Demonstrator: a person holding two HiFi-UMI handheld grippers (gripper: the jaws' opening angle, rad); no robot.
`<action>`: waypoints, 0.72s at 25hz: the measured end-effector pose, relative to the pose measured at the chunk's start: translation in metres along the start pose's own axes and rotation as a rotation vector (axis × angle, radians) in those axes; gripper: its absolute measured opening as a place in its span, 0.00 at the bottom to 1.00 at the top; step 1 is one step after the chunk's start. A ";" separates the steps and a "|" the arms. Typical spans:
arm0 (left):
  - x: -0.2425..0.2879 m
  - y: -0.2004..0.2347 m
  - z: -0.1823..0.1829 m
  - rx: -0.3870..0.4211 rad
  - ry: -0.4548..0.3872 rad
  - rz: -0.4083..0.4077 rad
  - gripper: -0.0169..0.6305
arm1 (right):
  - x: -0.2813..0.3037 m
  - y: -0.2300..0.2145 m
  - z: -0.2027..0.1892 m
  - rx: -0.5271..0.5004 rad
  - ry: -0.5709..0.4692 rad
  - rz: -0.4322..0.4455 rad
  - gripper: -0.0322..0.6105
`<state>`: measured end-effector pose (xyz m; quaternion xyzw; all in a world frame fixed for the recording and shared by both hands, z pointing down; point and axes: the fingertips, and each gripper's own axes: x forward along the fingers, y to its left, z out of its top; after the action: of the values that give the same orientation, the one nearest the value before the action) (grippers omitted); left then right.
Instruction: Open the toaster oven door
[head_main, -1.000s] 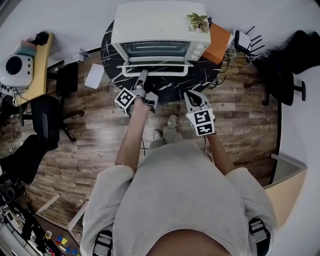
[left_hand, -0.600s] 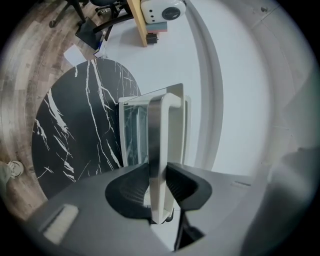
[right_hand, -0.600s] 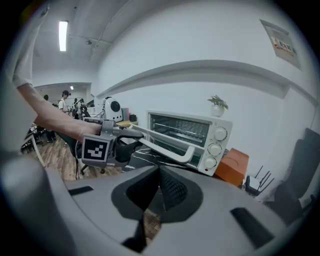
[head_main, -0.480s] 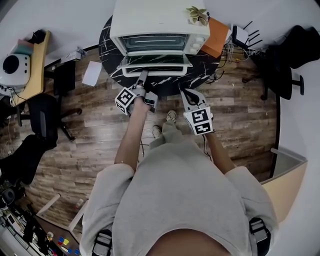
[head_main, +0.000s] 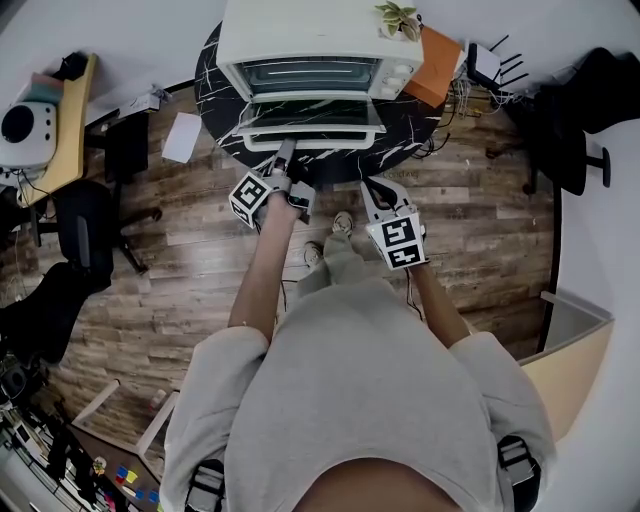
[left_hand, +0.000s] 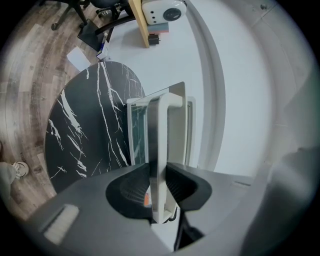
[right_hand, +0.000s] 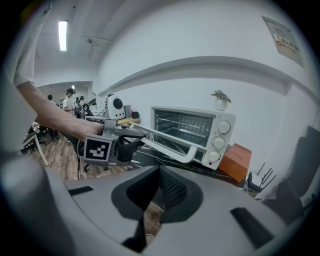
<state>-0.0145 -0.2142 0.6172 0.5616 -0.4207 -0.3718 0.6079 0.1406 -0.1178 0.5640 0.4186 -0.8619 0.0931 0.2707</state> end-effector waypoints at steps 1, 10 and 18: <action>-0.001 0.002 0.000 -0.001 0.000 0.002 0.18 | 0.000 0.001 -0.001 0.000 0.002 0.001 0.07; -0.013 0.025 -0.005 -0.019 -0.008 0.046 0.18 | 0.002 0.005 -0.011 0.009 0.023 0.015 0.07; -0.020 0.043 -0.009 -0.025 -0.009 0.076 0.17 | 0.003 0.007 -0.019 0.019 0.038 0.026 0.07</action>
<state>-0.0148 -0.1886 0.6576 0.5357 -0.4398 -0.3561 0.6267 0.1403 -0.1082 0.5819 0.4082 -0.8610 0.1125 0.2818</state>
